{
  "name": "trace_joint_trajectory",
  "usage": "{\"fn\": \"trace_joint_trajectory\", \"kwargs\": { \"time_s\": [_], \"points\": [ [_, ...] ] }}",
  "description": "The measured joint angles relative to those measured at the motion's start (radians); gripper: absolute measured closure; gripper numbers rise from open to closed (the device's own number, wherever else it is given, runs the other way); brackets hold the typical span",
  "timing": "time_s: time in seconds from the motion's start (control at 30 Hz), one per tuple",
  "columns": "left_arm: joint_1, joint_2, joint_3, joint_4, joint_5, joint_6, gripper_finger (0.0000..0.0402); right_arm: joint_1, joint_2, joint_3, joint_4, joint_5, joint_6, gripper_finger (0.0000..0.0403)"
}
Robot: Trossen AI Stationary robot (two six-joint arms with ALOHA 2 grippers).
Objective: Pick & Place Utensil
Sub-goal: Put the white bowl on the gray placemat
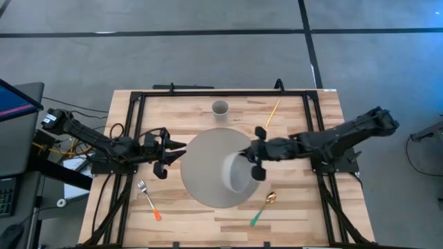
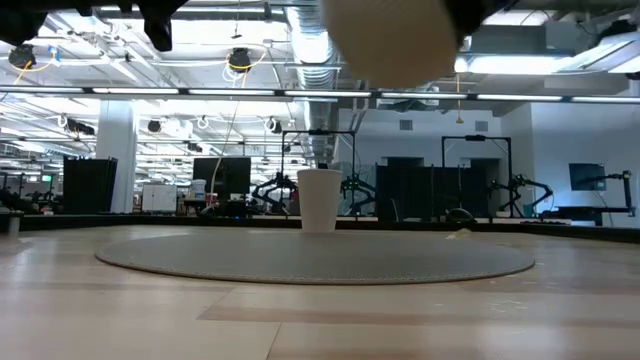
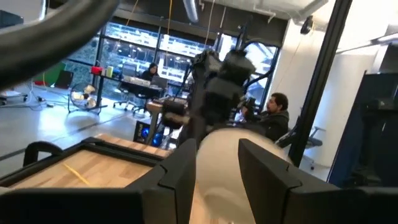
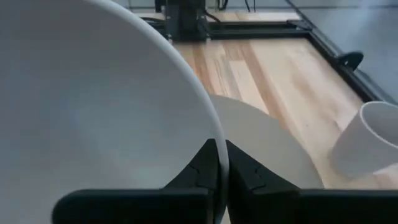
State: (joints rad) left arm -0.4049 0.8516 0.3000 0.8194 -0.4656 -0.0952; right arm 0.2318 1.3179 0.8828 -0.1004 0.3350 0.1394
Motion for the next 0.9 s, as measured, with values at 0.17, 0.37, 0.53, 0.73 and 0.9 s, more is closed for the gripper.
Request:
{"fn": "trace_joint_trajectory", "kwargs": {
  "time_s": [0.17, 0.37, 0.53, 0.73, 0.9],
  "points": [
    [0.0, 0.0, 0.0, 0.017, 0.0, 0.0, 0.028, -0.082, 0.169, 0.102, -0.135, -0.122, 0.043, 0.04],
    [0.0, 0.0, 0.0, 0.025, 0.0, 0.0, 0.028, -0.088, 0.373, 0.257, -0.21, -0.222, 0.043, 0.0401],
    [0.0, 0.0, 0.0, 0.027, 0.003, 0.0, 0.028, -0.088, 0.53, 0.384, -0.353, -0.236, 0.018, 0.0401],
    [0.0, 0.0, 0.0, 0.027, 0.003, 0.0, 0.028, -0.09, 0.636, 0.499, -0.427, -0.255, 0.007, 0.0394],
    [0.0, 0.0, 0.0, 0.027, 0.003, 0.0, 0.028, -0.087, 0.656, 0.532, -0.443, -0.256, -0.056, 0.0369]
  ]
}}
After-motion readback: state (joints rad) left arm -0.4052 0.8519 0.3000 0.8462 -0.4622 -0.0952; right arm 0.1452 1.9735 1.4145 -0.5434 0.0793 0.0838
